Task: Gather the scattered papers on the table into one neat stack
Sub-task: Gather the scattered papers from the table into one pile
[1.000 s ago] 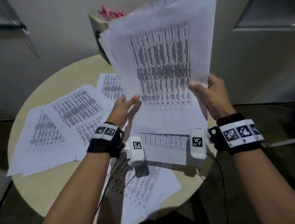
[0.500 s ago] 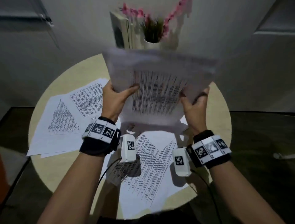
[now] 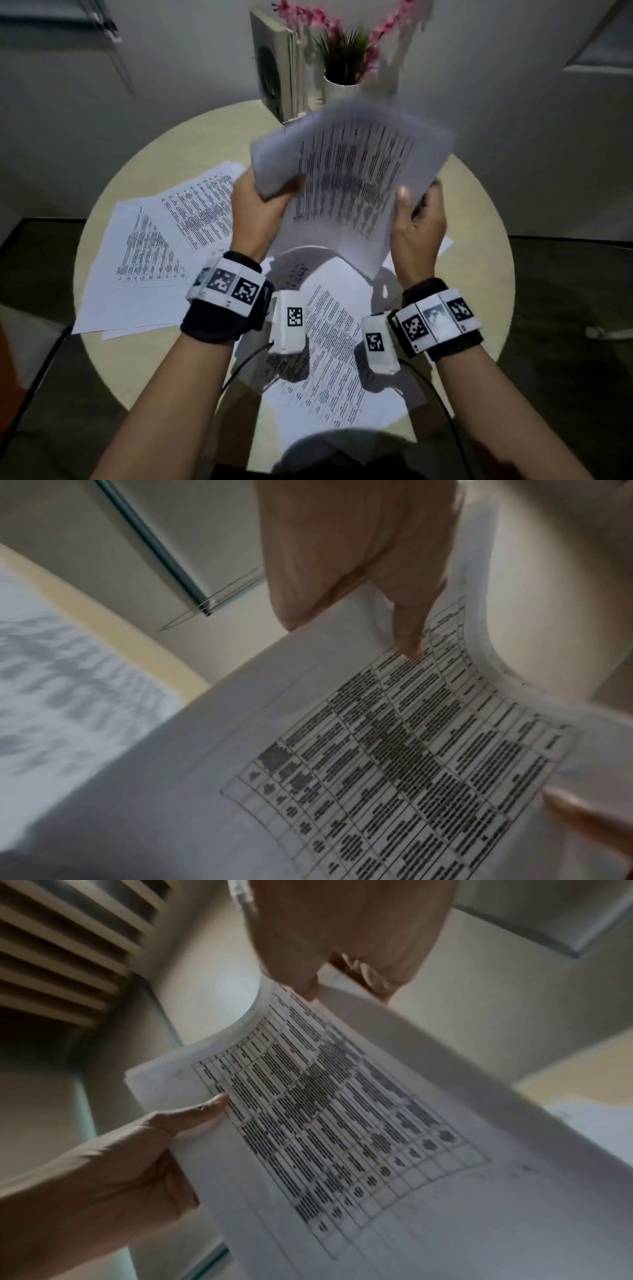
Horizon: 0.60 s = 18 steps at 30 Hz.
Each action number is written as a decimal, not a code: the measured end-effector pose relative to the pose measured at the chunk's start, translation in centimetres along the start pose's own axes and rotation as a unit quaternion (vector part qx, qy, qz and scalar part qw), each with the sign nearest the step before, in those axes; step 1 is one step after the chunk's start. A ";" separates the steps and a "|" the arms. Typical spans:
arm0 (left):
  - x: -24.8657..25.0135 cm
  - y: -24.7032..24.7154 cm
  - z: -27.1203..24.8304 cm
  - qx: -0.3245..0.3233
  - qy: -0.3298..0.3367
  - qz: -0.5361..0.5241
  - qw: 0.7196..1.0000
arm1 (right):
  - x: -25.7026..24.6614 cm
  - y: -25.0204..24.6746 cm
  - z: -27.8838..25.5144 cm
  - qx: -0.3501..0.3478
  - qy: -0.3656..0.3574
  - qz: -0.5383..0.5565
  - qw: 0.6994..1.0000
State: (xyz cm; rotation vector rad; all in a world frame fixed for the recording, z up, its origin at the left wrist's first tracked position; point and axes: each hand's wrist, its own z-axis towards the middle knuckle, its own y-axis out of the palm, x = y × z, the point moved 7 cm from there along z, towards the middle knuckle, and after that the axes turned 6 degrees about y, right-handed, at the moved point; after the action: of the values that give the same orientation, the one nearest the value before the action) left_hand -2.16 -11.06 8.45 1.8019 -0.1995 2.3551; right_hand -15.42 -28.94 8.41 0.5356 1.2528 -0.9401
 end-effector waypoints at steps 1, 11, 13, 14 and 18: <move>-1.8 0.2 -0.6 -0.019 -0.055 0.013 0.998 | 1.2 0.5 -0.4 -0.006 0.032 -0.001 0.999; -3.9 -6.8 3.0 -0.033 -0.130 0.041 0.990 | 3.0 8.4 -1.3 -0.064 0.111 -0.056 0.990; -5.8 -11.5 5.1 0.050 -0.146 0.025 0.988 | 3.6 12.6 -2.7 -0.140 0.115 -0.119 0.976; -7.0 -13.9 5.9 0.083 -0.157 0.034 0.983 | 4.1 14.7 -3.6 -0.164 0.124 -0.136 0.969; -12.3 -22.3 7.7 0.148 -0.233 0.168 0.946 | 6.3 22.1 -7.3 -0.224 0.218 -0.147 0.938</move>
State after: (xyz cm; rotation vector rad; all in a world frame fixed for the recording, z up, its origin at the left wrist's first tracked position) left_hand 13.07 8.48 -1.30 2.6502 -0.2352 2.2090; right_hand -0.94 -13.17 -2.70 0.1958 1.9295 -0.7605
